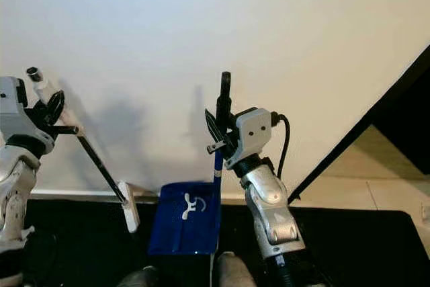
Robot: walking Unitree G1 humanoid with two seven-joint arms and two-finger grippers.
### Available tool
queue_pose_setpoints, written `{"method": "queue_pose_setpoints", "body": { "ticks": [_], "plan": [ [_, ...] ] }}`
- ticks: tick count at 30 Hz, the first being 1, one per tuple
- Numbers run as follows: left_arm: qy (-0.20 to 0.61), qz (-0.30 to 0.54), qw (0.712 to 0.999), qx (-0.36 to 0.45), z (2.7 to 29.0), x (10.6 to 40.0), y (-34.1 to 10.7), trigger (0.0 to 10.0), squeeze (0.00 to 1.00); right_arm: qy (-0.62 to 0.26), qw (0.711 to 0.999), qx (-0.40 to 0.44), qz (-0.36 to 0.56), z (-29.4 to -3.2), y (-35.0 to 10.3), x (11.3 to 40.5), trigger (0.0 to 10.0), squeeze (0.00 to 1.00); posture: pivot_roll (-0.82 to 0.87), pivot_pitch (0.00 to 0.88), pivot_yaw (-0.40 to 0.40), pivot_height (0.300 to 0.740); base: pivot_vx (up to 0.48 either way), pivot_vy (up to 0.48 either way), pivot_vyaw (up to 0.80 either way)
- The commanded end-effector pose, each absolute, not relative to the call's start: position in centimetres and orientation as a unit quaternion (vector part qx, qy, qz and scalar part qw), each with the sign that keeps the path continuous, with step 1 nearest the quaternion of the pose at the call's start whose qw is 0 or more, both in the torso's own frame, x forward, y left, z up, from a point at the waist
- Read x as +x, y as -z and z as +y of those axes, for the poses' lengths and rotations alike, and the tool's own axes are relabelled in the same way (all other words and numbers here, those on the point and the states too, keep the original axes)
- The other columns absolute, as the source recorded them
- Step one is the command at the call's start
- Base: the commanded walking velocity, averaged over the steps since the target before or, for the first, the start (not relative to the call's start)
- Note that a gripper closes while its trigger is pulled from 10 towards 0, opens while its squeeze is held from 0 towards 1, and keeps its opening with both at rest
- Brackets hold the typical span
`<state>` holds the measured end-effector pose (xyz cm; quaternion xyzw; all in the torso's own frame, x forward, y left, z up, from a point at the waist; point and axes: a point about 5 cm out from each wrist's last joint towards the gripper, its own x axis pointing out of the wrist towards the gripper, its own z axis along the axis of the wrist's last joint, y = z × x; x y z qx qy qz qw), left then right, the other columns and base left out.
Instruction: Sweep floor
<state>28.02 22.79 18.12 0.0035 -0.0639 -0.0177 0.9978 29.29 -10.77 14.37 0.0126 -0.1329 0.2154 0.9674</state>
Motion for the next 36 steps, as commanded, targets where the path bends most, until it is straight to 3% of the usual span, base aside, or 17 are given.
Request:
{"method": "queue_pose_setpoints", "body": {
  "ticks": [1, 8, 13, 28, 36],
  "plan": [
    [0.023, -0.077, 0.997, 0.0, 21.7, 27.6, -18.3, 10.0, 0.0, -0.214, 0.968, 0.013, -0.132, -10.9, -14.4, 29.5, 10.0, 0.0, 0.03, 0.045, 0.017, 0.74, 0.0, 0.0, 0.0],
    [0.009, -0.072, 0.997, -0.005, 19.8, 27.3, -17.1, 10.0, 0.0, -0.215, 0.97, 0.012, -0.112, -10.6, -13.0, 29.5, 10.0, 0.0, 0.03, 0.027, 0.014, 0.74, 0.0, 0.0, 0.0],
    [-0.021, -0.061, 0.998, -0.026, 19.9, 27.3, -16.4, 10.0, 0.0, -0.21, 0.972, 0.013, -0.101, -10.5, -12.3, 29.5, 10.0, 0.0, 0.03, 0.027, 0.012, 0.74, 0.0, 0.0, 0.0],
    [-0.015, -0.061, 0.998, -0.017, 19.2, 27.9, -16.1, 10.0, 0.0, -0.208, 0.973, 0.018, -0.094, -10.4, -11.8, 29.4, 10.0, 0.0, 0.02, 0.028, 0.022, 0.74, 0.0, 0.0, 0.0],
    [-0.007, -0.059, 0.998, -0.018, 18.9, 28.0, -15.9, 10.0, 0.0, -0.205, 0.974, 0.018, -0.091, -10.4, -11.5, 29.2, 10.0, 0.0, 0.02, 0.03, 0.027, 0.74, 0.0, 0.0, -0.43]
  ]
}}
